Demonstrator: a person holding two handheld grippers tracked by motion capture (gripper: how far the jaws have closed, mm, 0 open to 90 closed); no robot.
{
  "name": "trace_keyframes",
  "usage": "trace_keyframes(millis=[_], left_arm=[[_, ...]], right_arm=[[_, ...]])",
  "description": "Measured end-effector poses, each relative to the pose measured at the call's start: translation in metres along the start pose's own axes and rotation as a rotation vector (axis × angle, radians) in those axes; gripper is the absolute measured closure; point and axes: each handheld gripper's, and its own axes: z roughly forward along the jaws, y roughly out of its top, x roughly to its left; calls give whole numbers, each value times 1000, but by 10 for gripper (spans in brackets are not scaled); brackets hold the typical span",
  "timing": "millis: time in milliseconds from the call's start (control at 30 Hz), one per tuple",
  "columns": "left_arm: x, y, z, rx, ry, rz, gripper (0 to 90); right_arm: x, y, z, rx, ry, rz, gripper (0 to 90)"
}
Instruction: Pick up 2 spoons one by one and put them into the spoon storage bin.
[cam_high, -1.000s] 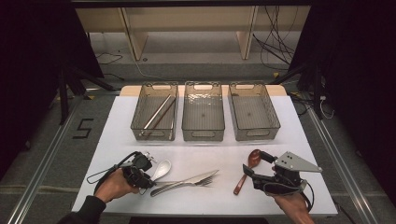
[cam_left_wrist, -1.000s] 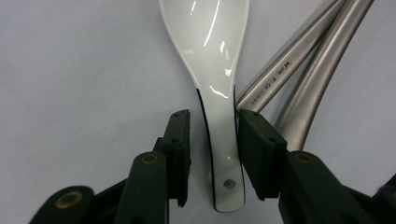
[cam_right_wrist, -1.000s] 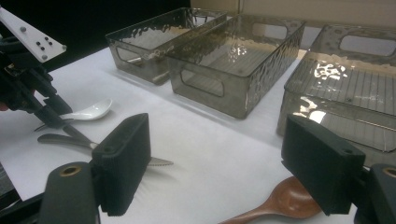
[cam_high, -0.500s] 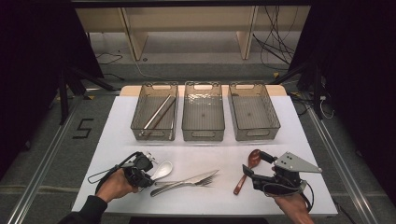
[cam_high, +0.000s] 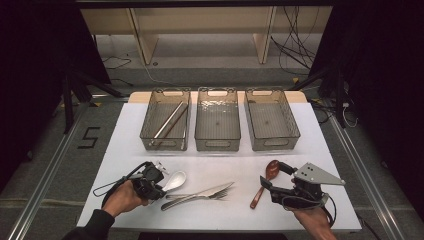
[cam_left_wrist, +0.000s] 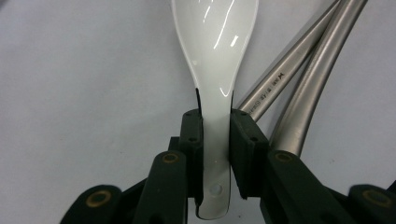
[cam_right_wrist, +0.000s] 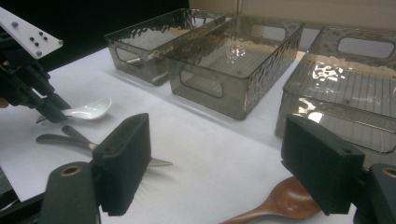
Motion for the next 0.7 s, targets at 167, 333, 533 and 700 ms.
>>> trace_keyframes(millis=[167, 333, 533, 700], left_arm=[[1, 1, -7, -28, 11, -11, 755], [3, 4, -20, -86, 5, -21, 756], [7, 8, -31, -149, -12, -45, 756], [7, 15, -40, -205, -34, -53, 756]], right_arm=[[0, 0, 1, 2, 1, 1, 252], [0, 0, 1, 6, -1, 2, 252], [0, -1, 1, 10, -3, 5, 252], [-1, -1, 2, 11, -4, 9, 252]])
